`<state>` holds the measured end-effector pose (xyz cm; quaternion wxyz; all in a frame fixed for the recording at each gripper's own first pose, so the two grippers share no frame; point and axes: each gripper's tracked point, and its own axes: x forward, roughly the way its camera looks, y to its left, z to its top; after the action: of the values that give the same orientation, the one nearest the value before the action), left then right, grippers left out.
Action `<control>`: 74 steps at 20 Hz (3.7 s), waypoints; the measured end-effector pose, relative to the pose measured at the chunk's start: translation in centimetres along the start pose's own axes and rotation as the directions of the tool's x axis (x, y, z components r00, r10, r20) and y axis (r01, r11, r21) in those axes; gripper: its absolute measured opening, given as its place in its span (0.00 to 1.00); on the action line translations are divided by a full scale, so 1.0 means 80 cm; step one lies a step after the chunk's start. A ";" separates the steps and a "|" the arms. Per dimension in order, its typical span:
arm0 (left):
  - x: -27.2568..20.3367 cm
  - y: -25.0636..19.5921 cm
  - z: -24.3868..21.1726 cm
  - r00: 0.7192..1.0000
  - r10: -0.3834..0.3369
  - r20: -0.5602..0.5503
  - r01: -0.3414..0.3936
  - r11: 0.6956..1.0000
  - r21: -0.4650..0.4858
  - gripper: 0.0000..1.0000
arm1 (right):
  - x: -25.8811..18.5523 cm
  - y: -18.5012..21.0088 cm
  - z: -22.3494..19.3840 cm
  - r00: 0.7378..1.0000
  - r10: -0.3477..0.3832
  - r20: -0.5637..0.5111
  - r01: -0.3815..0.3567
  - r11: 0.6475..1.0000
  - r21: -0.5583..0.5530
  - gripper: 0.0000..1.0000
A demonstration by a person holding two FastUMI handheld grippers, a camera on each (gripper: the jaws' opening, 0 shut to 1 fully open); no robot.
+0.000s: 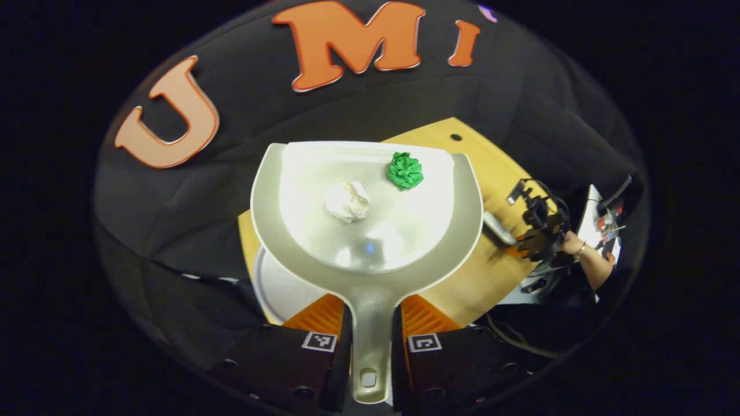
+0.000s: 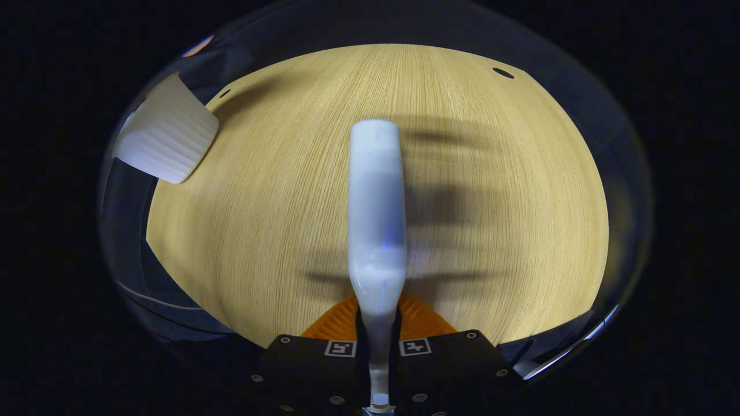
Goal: Pick up the small broom and dustpan from the desktop, sweep the trash into the dustpan with the broom, and then empty the trash into the garbage bin.
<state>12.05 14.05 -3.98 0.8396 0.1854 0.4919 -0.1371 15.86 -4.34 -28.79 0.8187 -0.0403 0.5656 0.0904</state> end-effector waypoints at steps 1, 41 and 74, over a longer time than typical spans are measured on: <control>-0.001 0.013 -0.022 0.999 0.038 -0.035 -0.038 0.999 0.001 0.30 | 0.000 0.000 -0.001 1.000 0.003 -0.003 -0.003 1.000 -0.003 0.12; 0.013 0.020 -0.005 0.966 0.105 0.235 -0.051 0.973 -0.224 0.30 | -0.014 -0.012 0.004 1.000 0.017 0.004 -0.017 1.000 0.012 0.13; 0.298 -0.226 -0.161 0.994 -0.076 -0.082 0.026 0.867 -0.498 0.30 | -0.034 -0.073 0.013 0.991 -0.119 0.062 0.114 0.990 0.085 0.12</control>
<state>5.99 2.50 -33.85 0.8297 -0.0431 0.5562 -0.0189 17.00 -10.14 -26.10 0.8419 -0.0369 0.5380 0.0207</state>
